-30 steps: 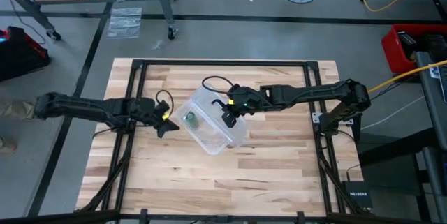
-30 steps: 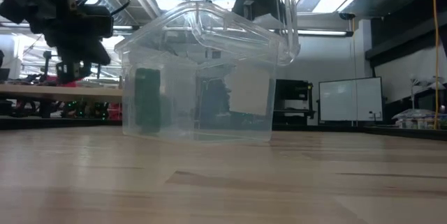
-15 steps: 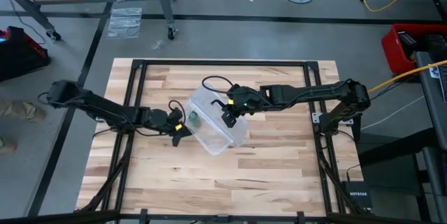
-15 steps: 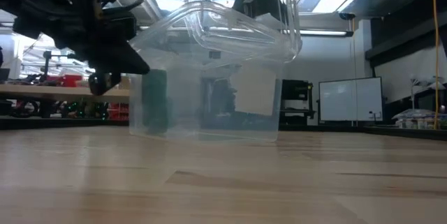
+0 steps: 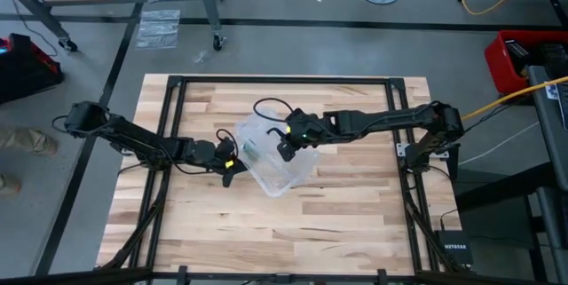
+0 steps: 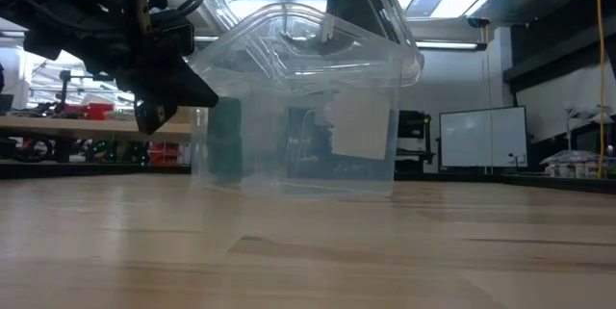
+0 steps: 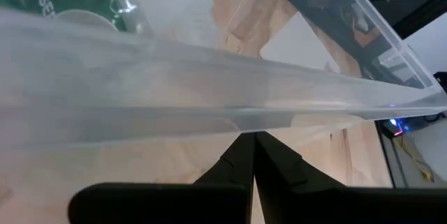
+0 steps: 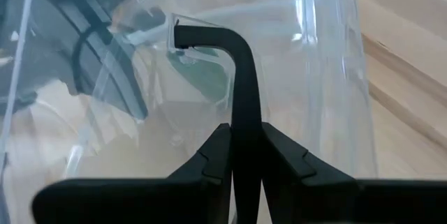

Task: Roll bandage
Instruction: Put the transparent lid on the transparent bin

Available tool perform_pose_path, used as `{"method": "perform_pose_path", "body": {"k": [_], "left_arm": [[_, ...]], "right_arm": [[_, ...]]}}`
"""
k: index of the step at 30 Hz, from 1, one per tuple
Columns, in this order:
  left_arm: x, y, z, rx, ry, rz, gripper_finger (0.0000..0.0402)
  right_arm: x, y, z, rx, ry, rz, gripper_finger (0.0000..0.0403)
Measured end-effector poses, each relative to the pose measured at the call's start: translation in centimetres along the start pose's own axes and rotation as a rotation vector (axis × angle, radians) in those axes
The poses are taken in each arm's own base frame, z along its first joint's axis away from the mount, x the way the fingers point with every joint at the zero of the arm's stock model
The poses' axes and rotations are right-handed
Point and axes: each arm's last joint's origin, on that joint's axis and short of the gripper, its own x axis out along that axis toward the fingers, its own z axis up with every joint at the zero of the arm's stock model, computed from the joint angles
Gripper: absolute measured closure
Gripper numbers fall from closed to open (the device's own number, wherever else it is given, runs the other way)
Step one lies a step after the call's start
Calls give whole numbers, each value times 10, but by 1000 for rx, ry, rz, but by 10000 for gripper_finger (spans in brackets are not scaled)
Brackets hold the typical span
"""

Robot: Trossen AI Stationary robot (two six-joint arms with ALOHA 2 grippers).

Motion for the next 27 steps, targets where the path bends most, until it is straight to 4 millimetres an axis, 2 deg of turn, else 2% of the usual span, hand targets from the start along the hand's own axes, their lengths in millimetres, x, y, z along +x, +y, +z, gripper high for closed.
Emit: {"method": "perform_pose_path", "body": {"k": [10, 17, 27], "left_arm": [[0, 0, 0, 38, 0, 3, 400], [0, 1, 0, 74, -8, 18, 400], [0, 0, 0, 107, -10, 21, 400]], "right_arm": [[1, 1, 0, 21, 4, 12, 345], [23, 5, -7, 36, 13, 7, 345], [30, 11, -6, 45, -70, 1, 334]]}}
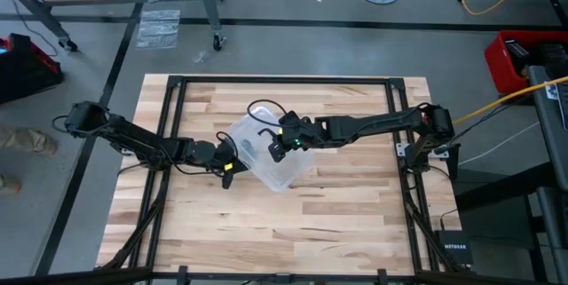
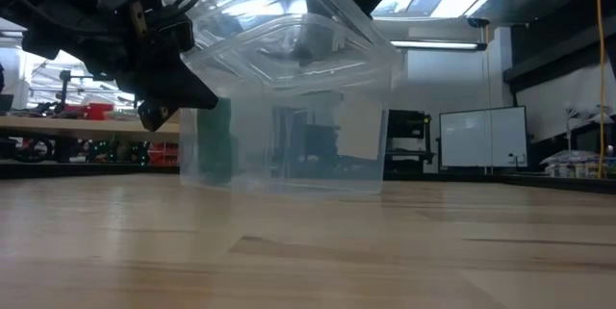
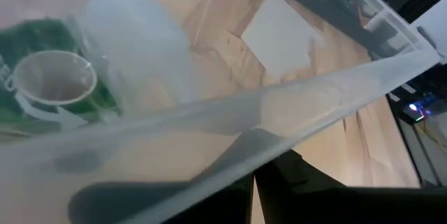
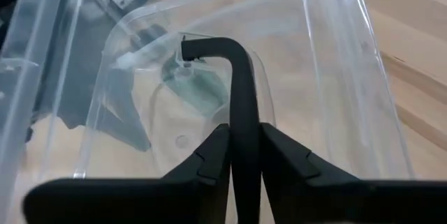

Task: Roll bandage
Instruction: Put the transparent lid on the transparent bin

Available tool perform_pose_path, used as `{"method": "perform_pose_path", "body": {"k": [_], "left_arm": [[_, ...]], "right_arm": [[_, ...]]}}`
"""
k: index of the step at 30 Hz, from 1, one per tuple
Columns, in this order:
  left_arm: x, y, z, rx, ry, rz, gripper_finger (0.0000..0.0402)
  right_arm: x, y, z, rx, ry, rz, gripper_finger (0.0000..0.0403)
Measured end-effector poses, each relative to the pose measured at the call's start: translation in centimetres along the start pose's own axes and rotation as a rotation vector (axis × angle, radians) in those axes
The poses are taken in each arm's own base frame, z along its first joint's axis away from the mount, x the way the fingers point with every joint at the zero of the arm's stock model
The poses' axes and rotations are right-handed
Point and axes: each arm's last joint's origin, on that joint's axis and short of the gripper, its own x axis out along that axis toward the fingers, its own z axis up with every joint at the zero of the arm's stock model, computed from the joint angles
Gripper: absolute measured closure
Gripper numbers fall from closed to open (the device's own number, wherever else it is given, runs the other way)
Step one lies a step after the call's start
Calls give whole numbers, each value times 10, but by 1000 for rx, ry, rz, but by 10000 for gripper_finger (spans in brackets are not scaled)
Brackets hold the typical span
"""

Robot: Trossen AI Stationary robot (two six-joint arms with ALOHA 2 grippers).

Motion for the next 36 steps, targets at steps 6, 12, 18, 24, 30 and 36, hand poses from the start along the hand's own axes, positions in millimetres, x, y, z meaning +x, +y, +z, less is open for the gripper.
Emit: {"method": "perform_pose_path", "body": {"k": [6, 12, 18, 24, 30, 36], "left_arm": [[0, 0, 0, 24, 2, 3, 400], [-2, 0, 0, 24, 10, 8, 400], [-16, 3, 0, -1, 62, 57, 400], [-38, 0, 6, 3, 18, 90, 401], [-59, -3, 11, 25, -37, 85, 401], [-74, -3, 17, 75, -105, 86, 401]], "right_arm": [[0, 0, 0, 3, 2, 4, 304], [0, 1, 0, -7, 17, 21, 296], [-1, 2, -1, -13, 29, 35, 295], [0, 1, -3, -41, 44, 33, 295], [0, 1, -3, -86, 50, 49, 294], [0, 4, 1, -137, 14, 77, 294]]}}
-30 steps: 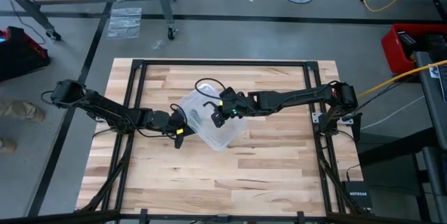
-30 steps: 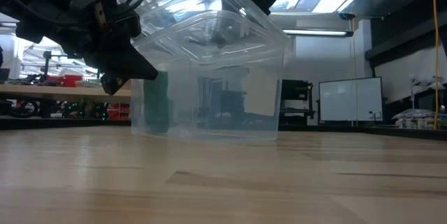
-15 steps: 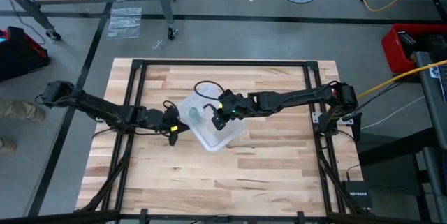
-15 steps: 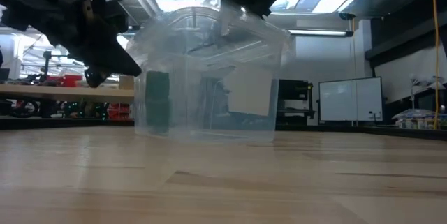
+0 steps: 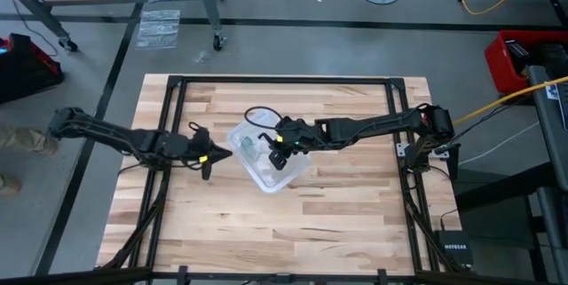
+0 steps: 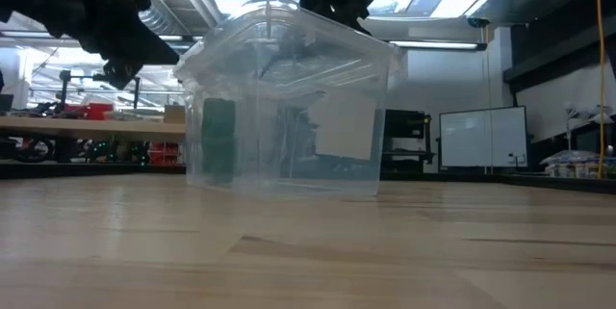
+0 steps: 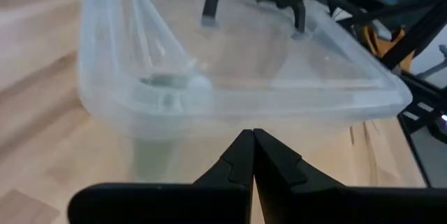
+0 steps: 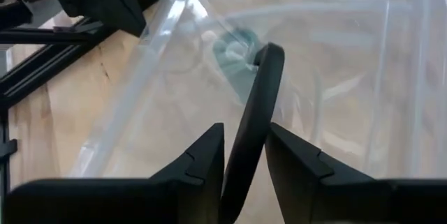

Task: Roll bandage
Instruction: Put the transparent lid on the transparent bin

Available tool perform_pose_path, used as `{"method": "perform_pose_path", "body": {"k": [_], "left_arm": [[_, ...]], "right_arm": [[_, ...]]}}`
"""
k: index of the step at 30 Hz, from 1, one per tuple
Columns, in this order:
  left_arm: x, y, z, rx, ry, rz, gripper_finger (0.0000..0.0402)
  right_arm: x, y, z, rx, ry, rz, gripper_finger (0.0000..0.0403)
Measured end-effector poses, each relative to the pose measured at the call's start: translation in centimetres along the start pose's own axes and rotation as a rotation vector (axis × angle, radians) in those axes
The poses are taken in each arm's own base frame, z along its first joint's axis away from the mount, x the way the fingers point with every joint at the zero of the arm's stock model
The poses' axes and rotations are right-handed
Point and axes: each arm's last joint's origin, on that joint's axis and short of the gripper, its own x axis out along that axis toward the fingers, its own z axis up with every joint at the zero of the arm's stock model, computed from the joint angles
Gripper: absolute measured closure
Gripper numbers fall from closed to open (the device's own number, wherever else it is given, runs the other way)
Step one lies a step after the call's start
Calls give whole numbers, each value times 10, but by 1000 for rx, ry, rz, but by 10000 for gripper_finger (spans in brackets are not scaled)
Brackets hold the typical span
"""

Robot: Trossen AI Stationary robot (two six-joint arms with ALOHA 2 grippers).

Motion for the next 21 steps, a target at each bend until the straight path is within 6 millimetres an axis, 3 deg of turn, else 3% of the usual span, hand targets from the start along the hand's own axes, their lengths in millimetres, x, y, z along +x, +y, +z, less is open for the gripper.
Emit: {"method": "perform_pose_path", "body": {"k": [11, 21], "left_arm": [[-19, 2, 11, 57, -121, -27, 400], [-23, 3, 14, 73, -154, -19, 400]], "right_arm": [[0, -2, 3, -68, -55, -58, 294], [1, -10, 9, -215, -68, -103, 294]]}}
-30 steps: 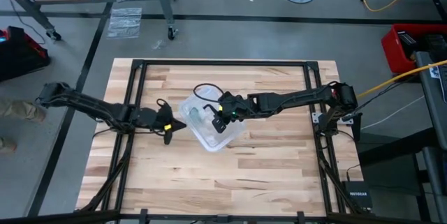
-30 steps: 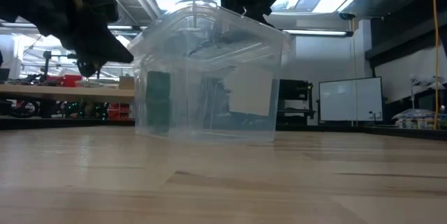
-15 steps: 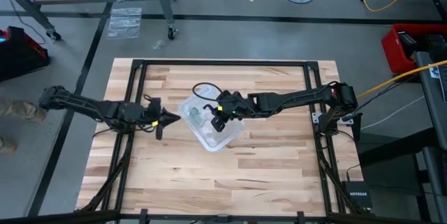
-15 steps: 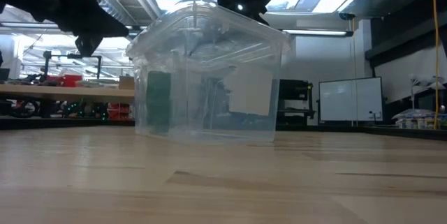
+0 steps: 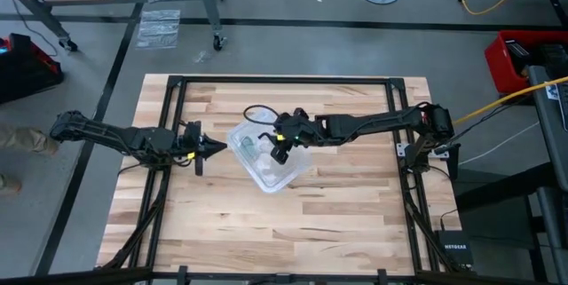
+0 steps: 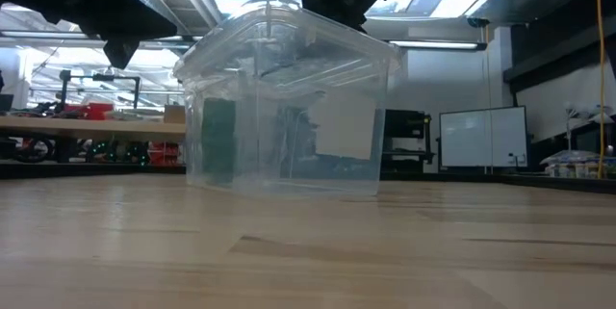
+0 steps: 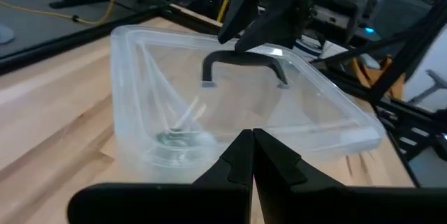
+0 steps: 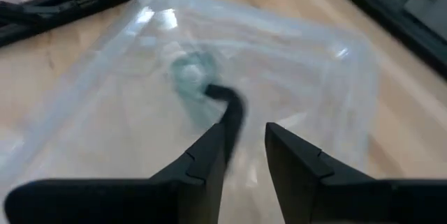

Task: Roll bandage
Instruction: Put the transparent lid on the transparent bin, then return to Home Position

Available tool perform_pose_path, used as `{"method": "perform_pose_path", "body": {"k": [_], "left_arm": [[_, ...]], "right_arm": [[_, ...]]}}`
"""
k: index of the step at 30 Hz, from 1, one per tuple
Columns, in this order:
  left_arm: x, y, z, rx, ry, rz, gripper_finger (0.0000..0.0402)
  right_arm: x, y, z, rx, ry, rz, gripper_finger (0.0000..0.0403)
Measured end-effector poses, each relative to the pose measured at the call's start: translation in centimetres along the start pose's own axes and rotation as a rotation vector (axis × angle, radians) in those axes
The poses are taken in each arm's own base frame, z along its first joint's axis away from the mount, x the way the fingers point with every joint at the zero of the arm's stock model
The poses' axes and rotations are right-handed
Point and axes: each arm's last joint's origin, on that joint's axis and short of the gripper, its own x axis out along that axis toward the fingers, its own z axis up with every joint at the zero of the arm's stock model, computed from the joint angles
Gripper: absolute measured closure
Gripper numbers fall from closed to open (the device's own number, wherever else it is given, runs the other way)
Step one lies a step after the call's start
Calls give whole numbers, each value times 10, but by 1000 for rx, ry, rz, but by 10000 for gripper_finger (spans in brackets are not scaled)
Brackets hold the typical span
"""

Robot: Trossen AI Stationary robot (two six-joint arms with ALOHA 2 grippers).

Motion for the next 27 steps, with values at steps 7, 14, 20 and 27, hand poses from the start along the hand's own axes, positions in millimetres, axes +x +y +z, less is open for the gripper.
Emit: {"method": "perform_pose_path", "body": {"k": [7, 14, 20, 27], "left_arm": [[0, 1, 1, 0, -21, 48, 400], [0, 5, 3, 89, -53, 129, 400], [-7, 7, 18, 222, -164, 197, 400], [-41, 8, 53, 351, -339, 231, 400]], "right_arm": [[-9, -29, 18, 6, -40, -49, 294], [-43, -60, 32, -16, -30, -101, 294], [-92, -83, 28, -29, 81, -165, 294], [-151, -97, 4, 35, 176, -362, 294]]}}
